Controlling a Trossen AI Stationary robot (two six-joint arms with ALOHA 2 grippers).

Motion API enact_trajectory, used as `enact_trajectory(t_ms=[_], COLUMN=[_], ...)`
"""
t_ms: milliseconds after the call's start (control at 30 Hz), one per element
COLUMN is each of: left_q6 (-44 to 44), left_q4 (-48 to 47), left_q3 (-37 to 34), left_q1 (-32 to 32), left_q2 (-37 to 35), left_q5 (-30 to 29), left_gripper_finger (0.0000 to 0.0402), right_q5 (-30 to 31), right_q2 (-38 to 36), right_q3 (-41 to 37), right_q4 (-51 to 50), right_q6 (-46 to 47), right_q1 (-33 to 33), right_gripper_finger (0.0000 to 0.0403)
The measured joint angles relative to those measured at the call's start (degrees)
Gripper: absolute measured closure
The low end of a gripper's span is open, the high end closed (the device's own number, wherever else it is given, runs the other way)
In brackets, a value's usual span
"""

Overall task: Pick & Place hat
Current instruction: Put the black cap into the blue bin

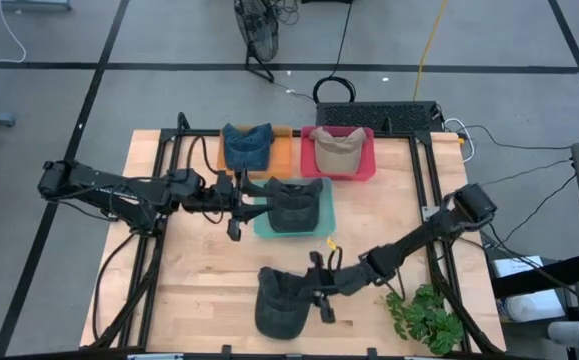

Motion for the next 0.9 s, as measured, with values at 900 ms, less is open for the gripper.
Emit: enact_trajectory(t_ms=[900], left_q6=[-3.5], left_q4=[-3.3], left_q3=[0.0], left_q1=[-4.7], left_q2=[0.0], left_q5=[0.3], left_gripper_finger=[0.0252], right_q5=[4.7], right_q2=[13.8], right_q3=[11.5], right_q4=[-11.6], right_q6=[3.7], right_q1=[2.3], right_gripper_finger=[0.0326])
